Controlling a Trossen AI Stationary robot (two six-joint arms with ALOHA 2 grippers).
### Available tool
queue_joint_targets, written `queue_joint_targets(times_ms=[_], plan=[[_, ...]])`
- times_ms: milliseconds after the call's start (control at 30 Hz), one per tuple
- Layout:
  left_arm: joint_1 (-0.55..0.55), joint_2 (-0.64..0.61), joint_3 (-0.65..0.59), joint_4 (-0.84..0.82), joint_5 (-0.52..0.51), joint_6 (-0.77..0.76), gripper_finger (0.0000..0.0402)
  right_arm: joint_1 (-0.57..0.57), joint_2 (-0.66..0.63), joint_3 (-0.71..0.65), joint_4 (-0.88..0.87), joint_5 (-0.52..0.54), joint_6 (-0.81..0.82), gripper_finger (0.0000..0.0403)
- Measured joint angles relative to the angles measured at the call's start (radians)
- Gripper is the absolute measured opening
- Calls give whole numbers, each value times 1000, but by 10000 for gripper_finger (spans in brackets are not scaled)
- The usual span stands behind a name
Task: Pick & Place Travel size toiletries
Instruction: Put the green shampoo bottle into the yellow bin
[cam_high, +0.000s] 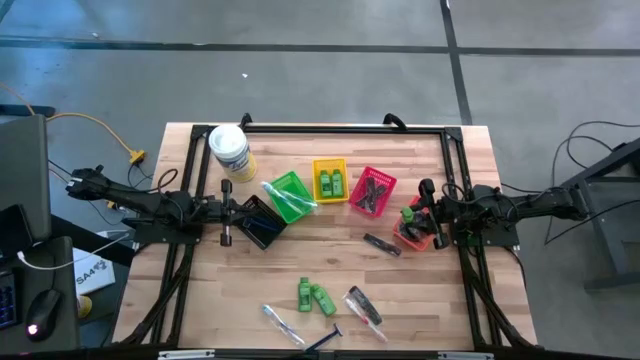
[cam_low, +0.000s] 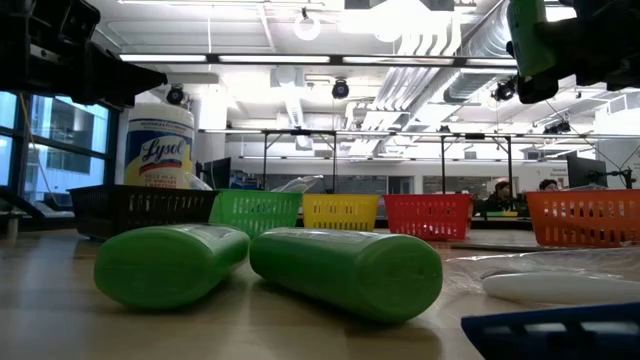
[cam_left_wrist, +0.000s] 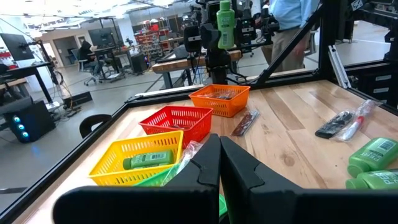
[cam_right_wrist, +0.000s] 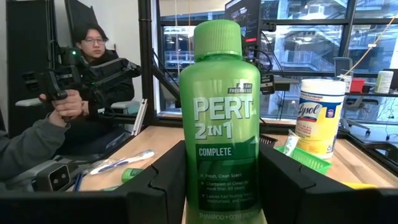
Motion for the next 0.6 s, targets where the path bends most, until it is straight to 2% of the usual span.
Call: queue_joint_targets(times_ms=[600], plan=[[0,0,0,0,2,0,0,0,0,0,-20,-3,0,149]])
